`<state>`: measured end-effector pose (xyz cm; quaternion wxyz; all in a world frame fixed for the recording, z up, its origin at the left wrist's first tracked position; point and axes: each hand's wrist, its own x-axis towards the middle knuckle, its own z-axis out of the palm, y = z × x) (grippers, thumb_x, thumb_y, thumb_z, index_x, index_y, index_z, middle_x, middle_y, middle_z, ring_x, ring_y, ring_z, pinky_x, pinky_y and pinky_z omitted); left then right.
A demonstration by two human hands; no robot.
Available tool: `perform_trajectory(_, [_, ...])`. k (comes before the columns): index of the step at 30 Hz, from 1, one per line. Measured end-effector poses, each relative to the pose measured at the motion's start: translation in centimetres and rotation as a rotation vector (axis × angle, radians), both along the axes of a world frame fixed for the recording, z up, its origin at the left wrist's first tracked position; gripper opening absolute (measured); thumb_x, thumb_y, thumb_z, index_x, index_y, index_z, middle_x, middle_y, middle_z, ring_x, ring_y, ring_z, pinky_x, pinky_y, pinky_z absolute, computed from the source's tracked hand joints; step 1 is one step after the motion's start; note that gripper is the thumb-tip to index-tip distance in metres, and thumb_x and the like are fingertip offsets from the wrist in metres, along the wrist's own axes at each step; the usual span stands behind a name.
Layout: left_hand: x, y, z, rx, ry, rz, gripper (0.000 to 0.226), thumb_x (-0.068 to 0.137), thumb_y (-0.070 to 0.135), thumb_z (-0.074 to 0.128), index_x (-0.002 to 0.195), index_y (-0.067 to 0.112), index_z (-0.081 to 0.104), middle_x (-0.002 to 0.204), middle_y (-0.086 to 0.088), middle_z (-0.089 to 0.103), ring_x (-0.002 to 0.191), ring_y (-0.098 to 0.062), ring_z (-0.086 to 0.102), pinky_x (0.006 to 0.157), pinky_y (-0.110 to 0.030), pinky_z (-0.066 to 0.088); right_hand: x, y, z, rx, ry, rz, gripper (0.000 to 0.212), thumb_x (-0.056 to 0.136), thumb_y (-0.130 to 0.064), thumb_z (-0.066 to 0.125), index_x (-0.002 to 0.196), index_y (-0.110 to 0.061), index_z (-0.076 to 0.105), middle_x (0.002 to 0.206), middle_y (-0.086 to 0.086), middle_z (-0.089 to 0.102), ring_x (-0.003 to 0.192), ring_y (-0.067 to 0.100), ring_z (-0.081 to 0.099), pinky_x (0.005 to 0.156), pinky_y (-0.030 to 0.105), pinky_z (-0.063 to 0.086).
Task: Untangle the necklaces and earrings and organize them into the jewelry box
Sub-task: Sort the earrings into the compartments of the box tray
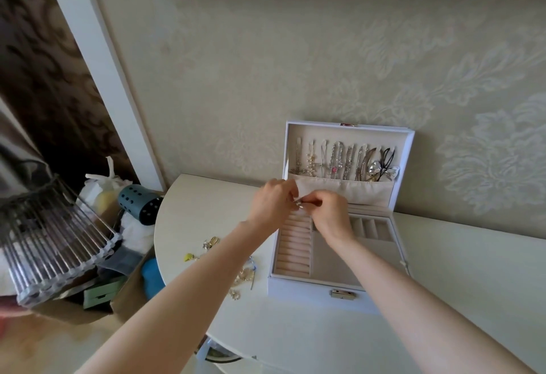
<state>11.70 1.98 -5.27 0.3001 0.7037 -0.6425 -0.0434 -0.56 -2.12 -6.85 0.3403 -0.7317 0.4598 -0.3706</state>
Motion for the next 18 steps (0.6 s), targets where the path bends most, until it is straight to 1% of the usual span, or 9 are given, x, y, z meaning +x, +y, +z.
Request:
perform_trajectory(2, [0.3,-0.3,0.2,-0.024,-0.138,-0.032,0.019,0.073,0.008,0.074,0.088,0.005,0.063,0.085,-0.009,0.068,0.084,-0.028,0.058,0.065,-0.032,0.041,0.2,-0.1,-0.4,-0.121,0.19,-0.006,0.011,0.081,-0.01,0.069,0.091,-0.011,0.075,0.094,0.007,0.069,0.088,0.019,0.061,0.075,0.028,0.045])
perform_trajectory(3, [0.4,-0.5,0.1,-0.037,-0.2,-0.054,0.02,0.066,0.006,0.078,0.079,0.006,0.063,0.076,-0.007,0.068,0.076,-0.03,0.059,0.062,-0.03,0.039,0.3,-0.1,-0.5,-0.16,0.276,-0.026,0.012,0.083,-0.014,0.068,0.093,-0.014,0.074,0.097,0.006,0.067,0.093,0.021,0.059,0.075,0.03,0.044])
perform_trajectory(5, [0.7,-0.8,-0.5,-0.058,-0.282,-0.085,0.03,0.046,0.008,0.087,0.06,0.011,0.06,0.056,-0.001,0.064,0.055,-0.027,0.058,0.054,-0.026,0.037,0.4,-0.2,-0.6,-0.183,0.384,-0.058,0.015,0.085,-0.017,0.064,0.097,-0.018,0.074,0.102,0.004,0.065,0.101,0.022,0.057,0.075,0.03,0.042])
perform_trajectory(7, [0.8,-1.3,-1.4,-0.041,-0.32,-0.098,0.036,0.036,0.012,0.089,0.053,0.015,0.057,0.048,0.003,0.059,0.048,-0.024,0.054,0.051,-0.024,0.034,0.3,-0.2,-0.9,-0.166,0.429,-0.06,0.015,0.085,-0.02,0.064,0.097,-0.019,0.073,0.104,0.004,0.063,0.103,0.023,0.056,0.071,0.029,0.04])
perform_trajectory(11, [0.4,-1.4,-2.1,-0.038,-0.401,-0.115,0.037,0.029,0.008,0.087,0.051,0.018,0.059,0.047,0.006,0.056,0.05,-0.021,0.054,0.052,-0.021,0.036,0.1,0.0,-1.4,-0.166,0.379,-0.084,0.007,0.082,-0.016,0.065,0.087,-0.017,0.069,0.098,0.002,0.064,0.096,0.024,0.059,0.063,0.027,0.037])
perform_trajectory(12, [0.4,-1.5,-2.2,-0.054,-0.41,-0.121,0.036,0.029,0.008,0.086,0.05,0.019,0.059,0.046,0.006,0.056,0.051,-0.021,0.054,0.053,-0.021,0.037,0.0,0.0,-1.5,-0.179,0.373,-0.086,0.006,0.082,-0.016,0.064,0.086,-0.016,0.069,0.097,0.002,0.064,0.095,0.024,0.059,0.063,0.028,0.037])
perform_trajectory(14, [0.4,-1.5,-2.2,-0.086,-0.441,-0.142,0.028,0.033,0.009,0.081,0.048,0.02,0.06,0.045,0.007,0.055,0.051,-0.02,0.054,0.053,-0.02,0.039,-0.2,0.1,-1.6,-0.232,0.43,-0.079,0.01,0.083,-0.018,0.063,0.089,-0.015,0.071,0.095,0.005,0.062,0.094,0.027,0.057,0.063,0.03,0.036])
perform_trajectory(17, [0.3,-1.1,-2.4,-0.141,-0.519,-0.142,0.005,0.046,0.017,0.064,0.045,0.021,0.062,0.045,0.007,0.052,0.051,-0.019,0.053,0.051,-0.018,0.038,-0.2,0.4,-1.7,-0.304,0.542,-0.043,0.017,0.082,-0.015,0.059,0.093,-0.012,0.072,0.095,0.01,0.058,0.095,0.032,0.055,0.066,0.031,0.037])
perform_trajectory(18, [0.2,-1.0,-2.7,-0.155,-0.537,-0.131,0.011,0.054,0.019,0.057,0.046,0.022,0.064,0.047,0.007,0.052,0.052,-0.019,0.053,0.05,-0.018,0.037,-0.2,0.5,-1.7,-0.318,0.582,-0.032,0.019,0.082,-0.015,0.057,0.094,-0.012,0.072,0.097,0.01,0.057,0.097,0.032,0.055,0.07,0.033,0.039])
